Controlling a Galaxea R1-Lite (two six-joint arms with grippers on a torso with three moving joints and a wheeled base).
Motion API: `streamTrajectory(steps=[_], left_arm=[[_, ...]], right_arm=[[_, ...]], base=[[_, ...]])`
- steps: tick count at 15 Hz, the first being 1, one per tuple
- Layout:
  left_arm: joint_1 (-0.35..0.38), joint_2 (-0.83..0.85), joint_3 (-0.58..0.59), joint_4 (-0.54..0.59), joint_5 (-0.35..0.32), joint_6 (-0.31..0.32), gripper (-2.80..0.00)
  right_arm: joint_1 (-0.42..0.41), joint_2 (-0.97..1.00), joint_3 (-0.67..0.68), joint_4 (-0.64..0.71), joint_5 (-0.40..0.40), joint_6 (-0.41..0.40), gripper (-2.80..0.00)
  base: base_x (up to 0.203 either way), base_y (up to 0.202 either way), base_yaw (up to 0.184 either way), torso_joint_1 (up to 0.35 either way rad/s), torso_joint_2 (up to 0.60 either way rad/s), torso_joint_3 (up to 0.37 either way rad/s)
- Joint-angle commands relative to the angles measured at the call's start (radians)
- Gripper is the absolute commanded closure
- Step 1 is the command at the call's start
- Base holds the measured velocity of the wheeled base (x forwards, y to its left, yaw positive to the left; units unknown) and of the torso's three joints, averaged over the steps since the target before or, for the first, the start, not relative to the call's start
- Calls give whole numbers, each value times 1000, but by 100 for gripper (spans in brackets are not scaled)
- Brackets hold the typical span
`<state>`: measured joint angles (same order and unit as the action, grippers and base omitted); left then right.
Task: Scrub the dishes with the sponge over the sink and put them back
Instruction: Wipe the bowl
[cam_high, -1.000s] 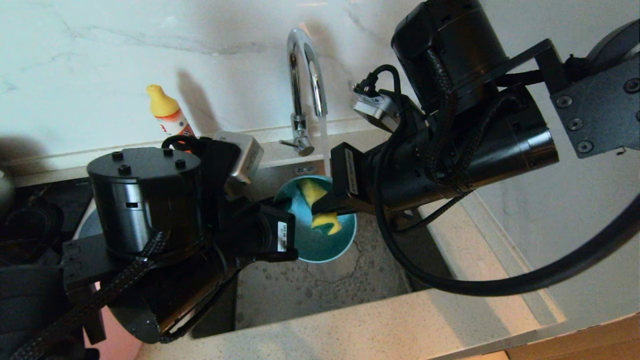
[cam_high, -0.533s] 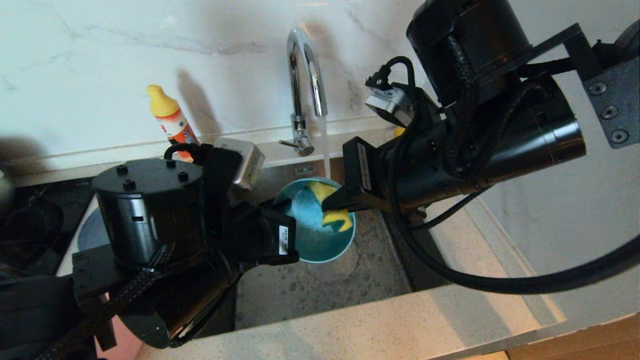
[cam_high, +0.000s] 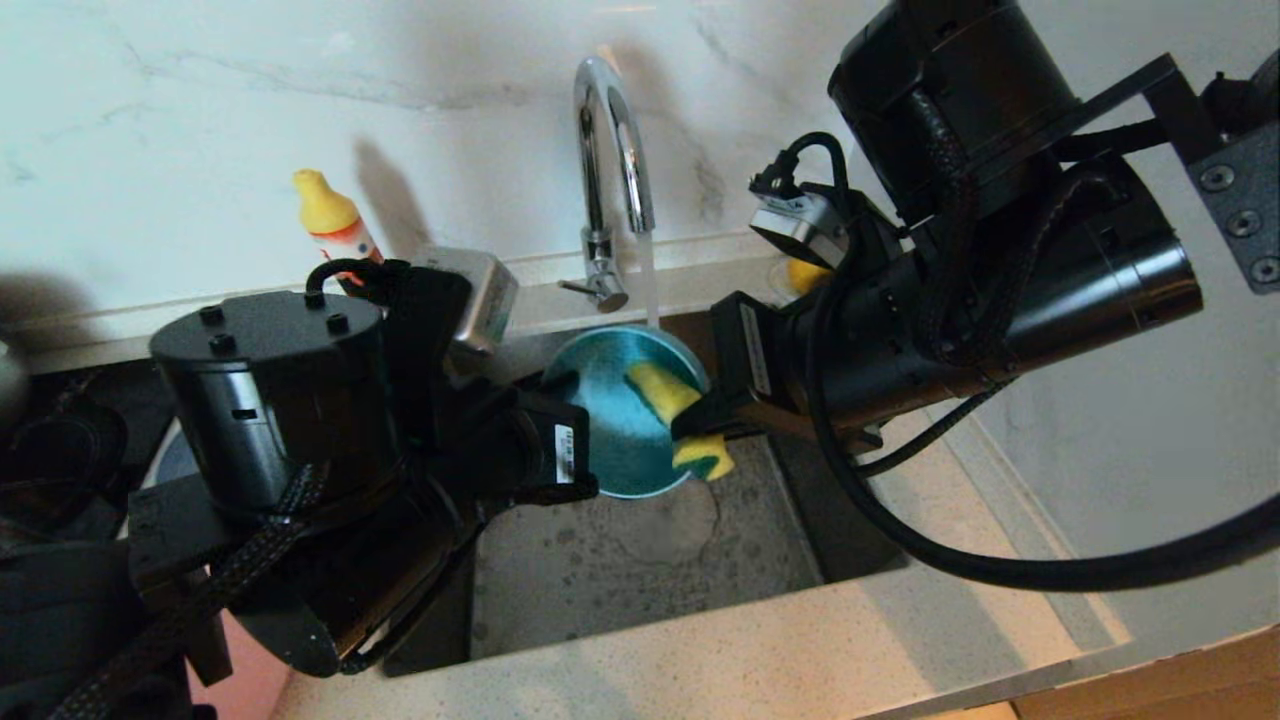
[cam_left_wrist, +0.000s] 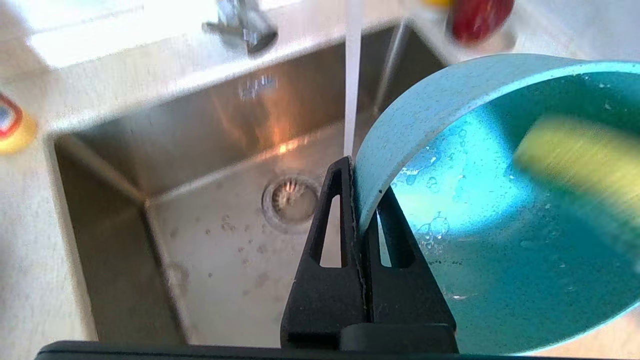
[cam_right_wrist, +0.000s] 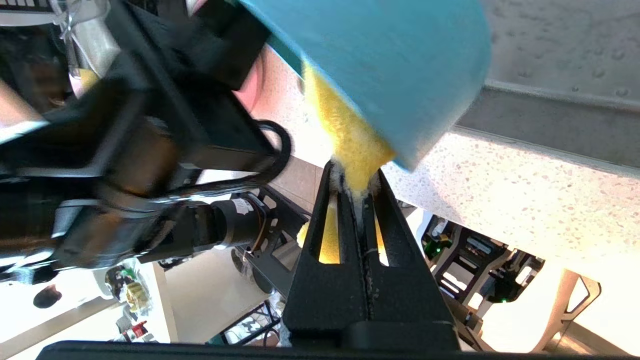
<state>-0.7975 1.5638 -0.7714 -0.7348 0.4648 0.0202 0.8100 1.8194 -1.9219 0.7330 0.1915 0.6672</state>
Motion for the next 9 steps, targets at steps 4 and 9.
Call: streamTrajectory(steps=[4,9], left_arm=[[6,-8,-6,-6,9,4,0],[4,-1,-13,-6,11,4,0]], right_arm=[[15,45,-3,3,5,6,0],[70,79,-6,-12,5,8,0]], base=[[0,0,0,0,0,0],[0,0,0,0,0,0]])
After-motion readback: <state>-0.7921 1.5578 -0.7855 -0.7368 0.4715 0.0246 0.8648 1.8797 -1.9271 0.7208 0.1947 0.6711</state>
